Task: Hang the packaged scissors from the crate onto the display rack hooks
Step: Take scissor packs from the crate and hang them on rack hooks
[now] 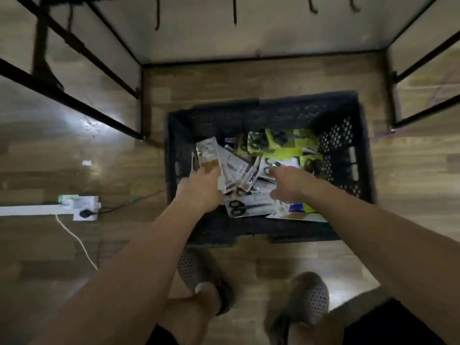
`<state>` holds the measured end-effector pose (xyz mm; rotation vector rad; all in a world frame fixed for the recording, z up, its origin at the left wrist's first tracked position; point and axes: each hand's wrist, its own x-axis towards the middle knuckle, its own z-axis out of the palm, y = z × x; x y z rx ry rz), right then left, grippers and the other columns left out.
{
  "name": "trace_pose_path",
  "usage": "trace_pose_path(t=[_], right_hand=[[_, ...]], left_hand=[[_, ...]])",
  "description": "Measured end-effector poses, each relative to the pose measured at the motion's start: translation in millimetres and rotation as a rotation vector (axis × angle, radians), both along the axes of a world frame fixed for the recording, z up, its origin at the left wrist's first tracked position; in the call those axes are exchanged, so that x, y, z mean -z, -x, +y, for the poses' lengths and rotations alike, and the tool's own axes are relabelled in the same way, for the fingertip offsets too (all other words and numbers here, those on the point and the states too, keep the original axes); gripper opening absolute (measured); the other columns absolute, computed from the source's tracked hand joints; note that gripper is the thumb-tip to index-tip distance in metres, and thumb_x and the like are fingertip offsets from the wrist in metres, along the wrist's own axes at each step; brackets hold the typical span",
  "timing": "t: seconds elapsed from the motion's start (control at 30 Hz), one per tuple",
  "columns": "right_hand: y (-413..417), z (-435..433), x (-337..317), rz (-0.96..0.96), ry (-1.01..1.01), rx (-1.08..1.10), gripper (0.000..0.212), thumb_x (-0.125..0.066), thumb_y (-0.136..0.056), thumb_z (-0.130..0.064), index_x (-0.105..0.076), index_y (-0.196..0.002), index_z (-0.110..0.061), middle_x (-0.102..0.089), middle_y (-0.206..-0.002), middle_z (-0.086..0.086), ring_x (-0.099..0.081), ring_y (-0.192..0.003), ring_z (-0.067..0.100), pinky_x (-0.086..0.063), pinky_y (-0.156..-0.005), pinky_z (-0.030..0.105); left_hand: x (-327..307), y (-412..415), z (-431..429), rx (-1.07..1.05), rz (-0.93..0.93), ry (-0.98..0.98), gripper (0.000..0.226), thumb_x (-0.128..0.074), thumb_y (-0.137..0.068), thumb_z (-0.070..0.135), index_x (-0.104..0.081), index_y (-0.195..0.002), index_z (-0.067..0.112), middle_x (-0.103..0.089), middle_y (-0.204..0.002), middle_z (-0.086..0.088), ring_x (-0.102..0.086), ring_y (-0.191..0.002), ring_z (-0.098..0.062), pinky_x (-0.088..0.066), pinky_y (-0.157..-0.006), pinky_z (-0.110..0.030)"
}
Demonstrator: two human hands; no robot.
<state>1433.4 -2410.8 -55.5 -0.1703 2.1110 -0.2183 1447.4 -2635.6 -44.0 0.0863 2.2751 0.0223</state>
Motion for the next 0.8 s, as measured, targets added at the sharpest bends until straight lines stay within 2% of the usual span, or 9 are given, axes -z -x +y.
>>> trace_pose_path(t=[0.17, 0.27, 0.37, 0.47, 0.5, 0.57, 0.67, 0.77, 0.8], right_hand=[[1.3, 4.2, 144.2, -0.098, -0.090, -0.057, 0.044, -0.064, -0.093, -0.024, -0.050, -0.133, -0.010, -0.063, -0.127, 0.013, -0.062, -0.108, 0.031, -0.056, -0.091, 0.046], [3.6, 6.4, 191.9, -0.133, -0.107, -0.081, 0.064, -0.072, -0.090, -0.038, -0.047, -0.142, -0.010, -0.056, -0.141, 0.014, -0.058, -0.119, 0.033, -0.053, -0.098, 0.043], [2.6, 6.0, 216.5, -0.181, -0.063, -0.040, 0.088, -0.073, -0.090, -0.049, -0.030, -0.157, -0.011, -0.033, -0.159, 0.017, -0.050, -0.130, 0.037, -0.051, -0.098, 0.042], [-16.2, -0.8, 216.1, -0.240, -0.122, -0.127, 0.100, -0.070, -0.092, -0.051, -0.010, -0.162, -0.011, -0.003, -0.167, 0.018, -0.035, -0.144, 0.044, -0.042, -0.110, 0.048], [-23.0, -2.1, 214.5, -0.231, -0.160, -0.195, 0.099, -0.069, -0.092, -0.048, -0.010, -0.162, -0.010, -0.004, -0.167, 0.019, -0.033, -0.144, 0.044, -0.039, -0.111, 0.049], [-29.7, -1.3, 209.6, -0.149, -0.183, -0.313, 0.076, -0.066, -0.095, -0.032, -0.028, -0.156, -0.009, -0.025, -0.159, 0.022, -0.038, -0.139, 0.041, -0.039, -0.108, 0.048], [-22.4, 8.2, 199.5, -0.029, -0.117, -0.317, 0.034, -0.055, -0.094, -0.006, -0.059, -0.127, -0.008, -0.055, -0.129, 0.016, -0.057, -0.113, 0.034, -0.047, -0.087, 0.042], [-15.2, 21.4, 188.5, -0.044, -0.059, -0.252, 0.002, -0.056, -0.095, -0.008, -0.056, -0.097, -0.007, -0.060, -0.100, 0.005, -0.060, -0.090, 0.027, -0.053, -0.078, 0.038], [-13.3, 26.1, 184.4, -0.030, -0.028, -0.211, 0.008, -0.057, -0.097, -0.014, -0.055, -0.093, -0.008, -0.060, -0.095, 0.005, -0.060, -0.087, 0.026, -0.053, -0.076, 0.038]], left_hand=[[135.4, 14.0, 7.1, 0.096, -0.094, 0.076, 0.065, -0.056, -0.098, 0.032, -0.027, -0.156, 0.032, -0.042, -0.153, -0.015, -0.045, -0.135, -0.038, -0.042, -0.107, -0.048], [186.1, 13.8, 11.7, 0.090, -0.151, 0.084, 0.069, -0.054, -0.098, 0.025, -0.021, -0.157, 0.041, -0.037, -0.155, -0.015, -0.043, -0.137, -0.039, -0.043, -0.107, -0.048], [214.3, 7.1, 16.9, 0.068, -0.134, 0.077, 0.069, -0.054, -0.097, 0.020, -0.023, -0.154, 0.042, -0.043, -0.147, -0.017, -0.049, -0.130, -0.041, -0.046, -0.103, -0.051], [219.5, -4.5, 18.1, 0.057, -0.022, 0.089, 0.064, -0.055, -0.095, 0.014, -0.029, -0.148, 0.037, -0.051, -0.132, -0.018, -0.057, -0.117, -0.042, -0.052, -0.095, -0.053], [218.5, -8.6, 17.2, 0.073, -0.014, 0.104, 0.063, -0.055, -0.096, 0.015, -0.029, -0.150, 0.036, -0.051, -0.132, -0.018, -0.058, -0.116, -0.042, -0.053, -0.095, -0.053], [215.3, -16.9, 12.9, 0.111, -0.040, 0.147, 0.067, -0.055, -0.099, 0.020, -0.025, -0.156, 0.039, -0.051, -0.135, -0.017, -0.057, -0.120, -0.041, -0.051, -0.097, -0.053], [209.9, -21.8, 8.6, 0.164, -0.056, 0.203, 0.073, -0.055, -0.099, 0.016, -0.020, -0.158, 0.040, -0.045, -0.139, -0.018, -0.054, -0.122, -0.042, -0.049, -0.097, -0.052], [208.6, -16.4, 13.4, 0.267, -0.020, 0.265, 0.062, -0.052, -0.101, 0.018, -0.028, -0.155, 0.037, -0.046, -0.142, -0.018, -0.054, -0.124, -0.041, -0.049, -0.096, -0.048], [208.0, -12.0, 16.0, 0.300, -0.023, 0.302, 0.059, -0.050, -0.102, 0.019, -0.030, -0.155, 0.036, -0.049, -0.142, -0.017, -0.054, -0.126, -0.039, -0.049, -0.096, -0.046]])
